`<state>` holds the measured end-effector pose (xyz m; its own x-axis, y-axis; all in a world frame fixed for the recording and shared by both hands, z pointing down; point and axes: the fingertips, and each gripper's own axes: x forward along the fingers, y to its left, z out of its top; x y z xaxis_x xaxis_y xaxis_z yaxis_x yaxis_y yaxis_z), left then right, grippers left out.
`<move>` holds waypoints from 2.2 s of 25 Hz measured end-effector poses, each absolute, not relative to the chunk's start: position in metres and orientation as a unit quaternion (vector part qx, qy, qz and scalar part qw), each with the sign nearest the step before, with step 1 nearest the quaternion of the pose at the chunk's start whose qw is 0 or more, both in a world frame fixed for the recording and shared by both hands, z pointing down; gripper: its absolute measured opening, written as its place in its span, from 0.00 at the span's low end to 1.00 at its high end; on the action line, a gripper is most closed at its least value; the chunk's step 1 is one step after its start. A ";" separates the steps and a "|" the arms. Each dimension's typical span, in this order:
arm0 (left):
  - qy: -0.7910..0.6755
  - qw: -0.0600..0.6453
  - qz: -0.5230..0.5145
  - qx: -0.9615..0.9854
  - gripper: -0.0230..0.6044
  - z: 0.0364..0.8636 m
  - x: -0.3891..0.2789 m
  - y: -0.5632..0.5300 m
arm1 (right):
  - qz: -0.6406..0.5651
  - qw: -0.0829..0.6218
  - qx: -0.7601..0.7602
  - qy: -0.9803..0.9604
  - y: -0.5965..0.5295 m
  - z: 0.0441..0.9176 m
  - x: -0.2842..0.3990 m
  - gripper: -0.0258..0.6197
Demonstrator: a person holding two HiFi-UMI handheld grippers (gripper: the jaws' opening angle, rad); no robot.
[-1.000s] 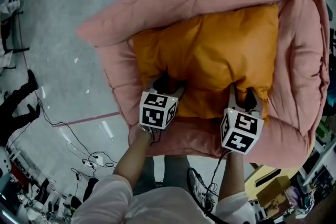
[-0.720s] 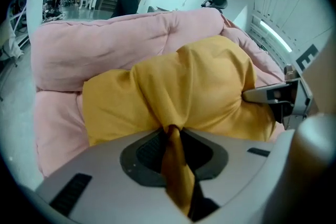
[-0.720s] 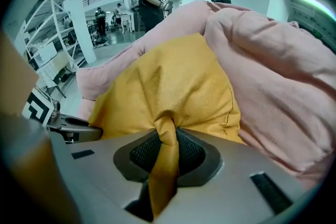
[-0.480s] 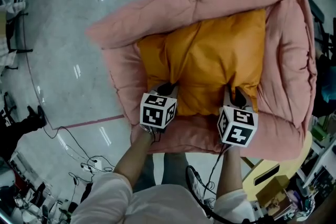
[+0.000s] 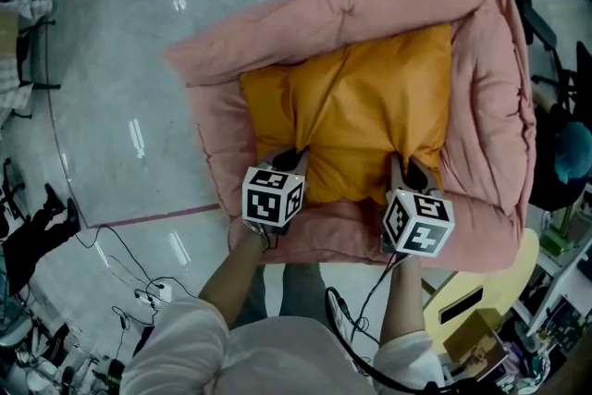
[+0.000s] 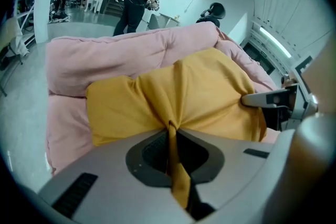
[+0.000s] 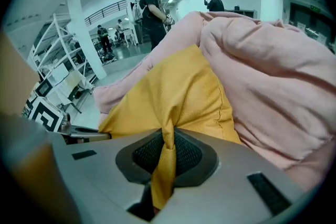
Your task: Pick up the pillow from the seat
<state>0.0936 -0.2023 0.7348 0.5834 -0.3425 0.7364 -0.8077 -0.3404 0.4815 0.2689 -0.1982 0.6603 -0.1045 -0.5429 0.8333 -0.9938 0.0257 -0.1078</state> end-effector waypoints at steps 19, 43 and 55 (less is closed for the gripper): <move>-0.426 0.357 0.193 0.808 0.07 0.585 0.017 -0.213 | 0.279 0.242 0.598 -0.711 -0.212 0.523 0.204 0.11; -0.425 0.306 0.173 0.834 0.06 0.478 -0.108 -0.059 | 0.280 0.182 0.616 -0.713 -0.040 0.443 0.091 0.10; -0.448 0.313 0.174 0.819 0.06 0.469 -0.103 0.025 | 0.285 0.180 0.586 -0.737 0.033 0.441 0.099 0.10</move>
<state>-0.1034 0.0247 0.4689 0.5382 -0.6258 0.5645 -0.8428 -0.4031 0.3567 0.0992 0.0331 0.4411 -0.2483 -0.7609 0.5995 -0.9662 0.1505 -0.2091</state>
